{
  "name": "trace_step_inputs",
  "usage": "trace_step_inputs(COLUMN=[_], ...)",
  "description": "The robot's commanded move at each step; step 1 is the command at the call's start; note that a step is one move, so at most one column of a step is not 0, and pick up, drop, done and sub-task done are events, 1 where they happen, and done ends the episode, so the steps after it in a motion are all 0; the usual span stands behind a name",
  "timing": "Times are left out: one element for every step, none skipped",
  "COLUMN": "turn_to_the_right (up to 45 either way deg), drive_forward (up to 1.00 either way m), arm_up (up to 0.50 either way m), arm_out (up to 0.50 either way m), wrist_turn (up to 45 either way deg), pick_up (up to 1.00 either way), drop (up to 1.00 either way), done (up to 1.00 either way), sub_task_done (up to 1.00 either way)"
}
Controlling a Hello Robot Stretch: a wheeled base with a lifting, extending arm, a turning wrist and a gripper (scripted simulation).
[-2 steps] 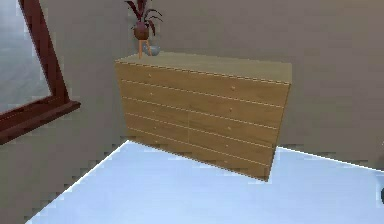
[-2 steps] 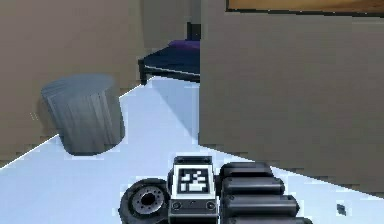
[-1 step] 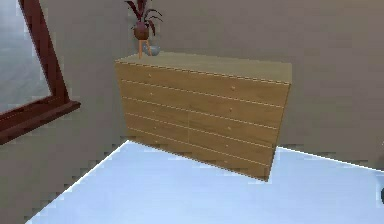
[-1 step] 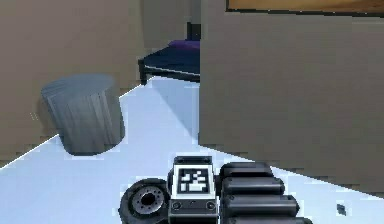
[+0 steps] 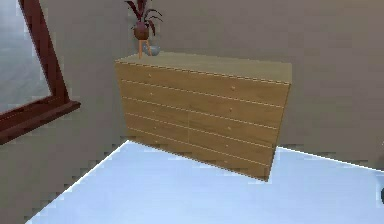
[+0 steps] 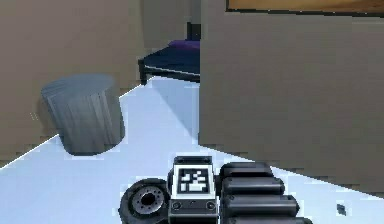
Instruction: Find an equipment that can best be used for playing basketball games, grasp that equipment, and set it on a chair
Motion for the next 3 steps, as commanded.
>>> trace_step_inputs(turn_to_the_right=[30.0,42.0,0.0], drive_forward=[0.0,0.0,0.2], arm_up=[0.0,0.0,0.0], arm_out=[0.0,0.0,0.0], wrist_turn=[0.0,0.0,0.0], pick_up=[0.0,0.0,0.0], drop=[0.0,0.0,0.0], done=[0.0,0.0,0.0], sub_task_done=[0.0,0.0,0.0])
